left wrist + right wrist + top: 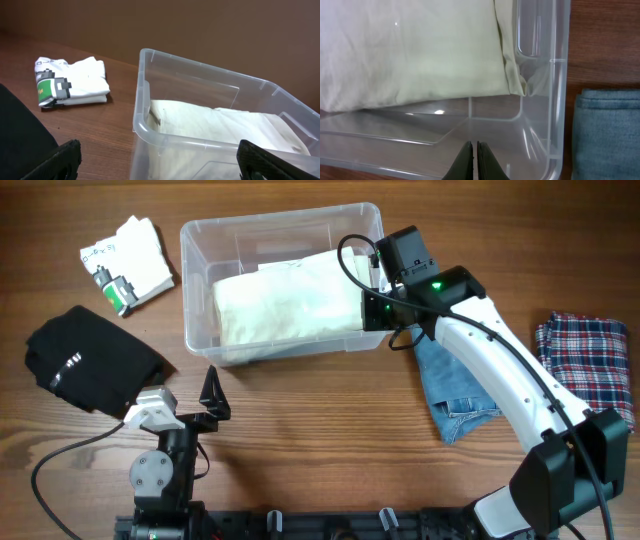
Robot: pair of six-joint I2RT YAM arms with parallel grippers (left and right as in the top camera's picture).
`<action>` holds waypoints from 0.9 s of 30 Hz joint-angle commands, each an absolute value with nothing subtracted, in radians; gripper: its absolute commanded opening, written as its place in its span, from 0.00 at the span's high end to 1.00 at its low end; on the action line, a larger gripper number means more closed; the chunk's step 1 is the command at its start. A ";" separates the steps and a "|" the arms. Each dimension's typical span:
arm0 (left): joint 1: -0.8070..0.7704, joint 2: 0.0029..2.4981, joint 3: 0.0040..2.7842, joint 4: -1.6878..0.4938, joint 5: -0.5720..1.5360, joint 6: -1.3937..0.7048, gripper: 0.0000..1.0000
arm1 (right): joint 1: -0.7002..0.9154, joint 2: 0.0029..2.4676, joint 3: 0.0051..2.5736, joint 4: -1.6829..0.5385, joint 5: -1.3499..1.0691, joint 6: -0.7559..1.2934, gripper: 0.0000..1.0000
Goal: Pack container
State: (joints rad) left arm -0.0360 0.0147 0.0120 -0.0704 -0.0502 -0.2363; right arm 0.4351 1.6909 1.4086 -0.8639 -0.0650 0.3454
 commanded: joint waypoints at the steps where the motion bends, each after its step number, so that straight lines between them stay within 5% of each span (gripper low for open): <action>1: -0.030 0.013 0.006 -0.068 -0.042 -0.213 0.00 | 0.435 1.710 1.398 -0.884 -0.035 0.315 0.96; 27: -0.030 0.014 0.006 -0.068 -0.042 -0.213 0.00 | 0.435 1.710 1.398 -0.989 -0.047 0.352 0.96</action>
